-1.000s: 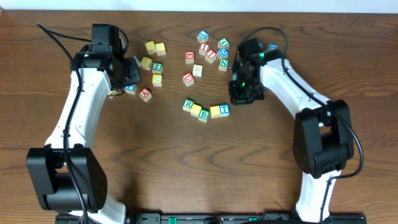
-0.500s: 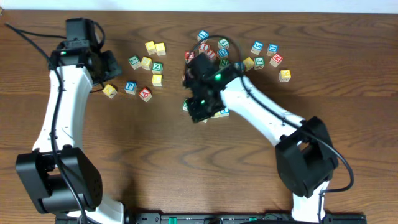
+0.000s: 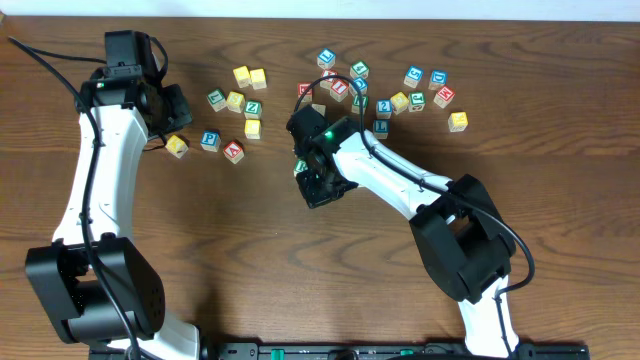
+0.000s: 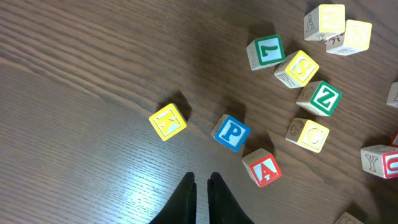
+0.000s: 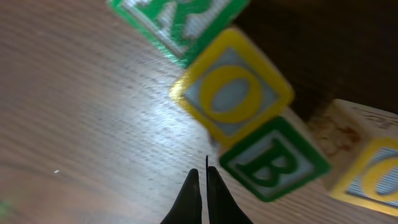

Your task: Spell out ROBOT

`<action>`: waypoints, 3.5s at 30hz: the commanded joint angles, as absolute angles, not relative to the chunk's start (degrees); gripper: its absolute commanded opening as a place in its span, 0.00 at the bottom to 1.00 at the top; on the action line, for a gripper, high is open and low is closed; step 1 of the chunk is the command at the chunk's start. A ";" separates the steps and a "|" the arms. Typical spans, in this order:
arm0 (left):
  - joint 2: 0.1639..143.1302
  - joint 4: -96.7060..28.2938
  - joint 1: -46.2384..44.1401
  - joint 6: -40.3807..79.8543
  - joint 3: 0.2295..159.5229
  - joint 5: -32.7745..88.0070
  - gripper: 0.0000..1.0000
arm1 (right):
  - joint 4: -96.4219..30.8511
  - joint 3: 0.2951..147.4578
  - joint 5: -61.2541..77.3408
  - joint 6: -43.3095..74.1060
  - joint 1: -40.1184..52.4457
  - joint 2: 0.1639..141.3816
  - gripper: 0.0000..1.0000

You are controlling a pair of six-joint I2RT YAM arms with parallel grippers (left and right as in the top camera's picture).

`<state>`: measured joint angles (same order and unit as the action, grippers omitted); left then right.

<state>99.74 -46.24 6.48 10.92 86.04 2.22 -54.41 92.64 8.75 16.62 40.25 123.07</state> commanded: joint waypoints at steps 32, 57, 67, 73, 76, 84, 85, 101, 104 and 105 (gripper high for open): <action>99.13 -46.57 6.42 10.13 87.13 1.50 0.09 | -55.59 93.10 1.37 18.41 39.07 123.44 0.01; 99.13 -46.68 6.42 10.66 87.11 1.52 0.09 | -49.98 101.34 5.08 18.15 38.46 121.47 0.01; 99.98 -47.07 5.34 11.86 86.26 5.39 0.09 | -48.01 101.34 4.67 19.31 37.41 121.75 0.01; 102.43 -46.37 -0.69 11.88 86.19 5.37 0.09 | -52.64 101.16 4.67 19.70 34.65 121.86 0.01; 103.28 -45.54 -2.85 11.88 86.19 5.37 0.09 | -53.69 100.25 5.08 19.66 34.06 121.86 0.01; 104.01 -44.10 -6.72 14.22 86.19 5.39 0.09 | -53.43 97.93 5.06 19.70 32.58 121.80 0.01; 104.38 -43.99 -7.62 14.22 86.19 5.39 0.09 | -53.30 97.93 5.06 19.70 31.81 121.45 0.01; 115.02 -42.81 -13.50 13.96 86.19 5.82 0.08 | -60.99 91.96 5.06 17.54 20.75 117.40 0.01; 116.99 -42.06 -13.67 13.74 86.19 6.00 0.08 | -57.28 87.99 5.13 17.63 20.75 117.40 0.01; 117.45 -41.91 -13.72 13.72 86.19 6.02 0.08 | -56.31 87.11 5.13 17.78 20.75 117.40 0.01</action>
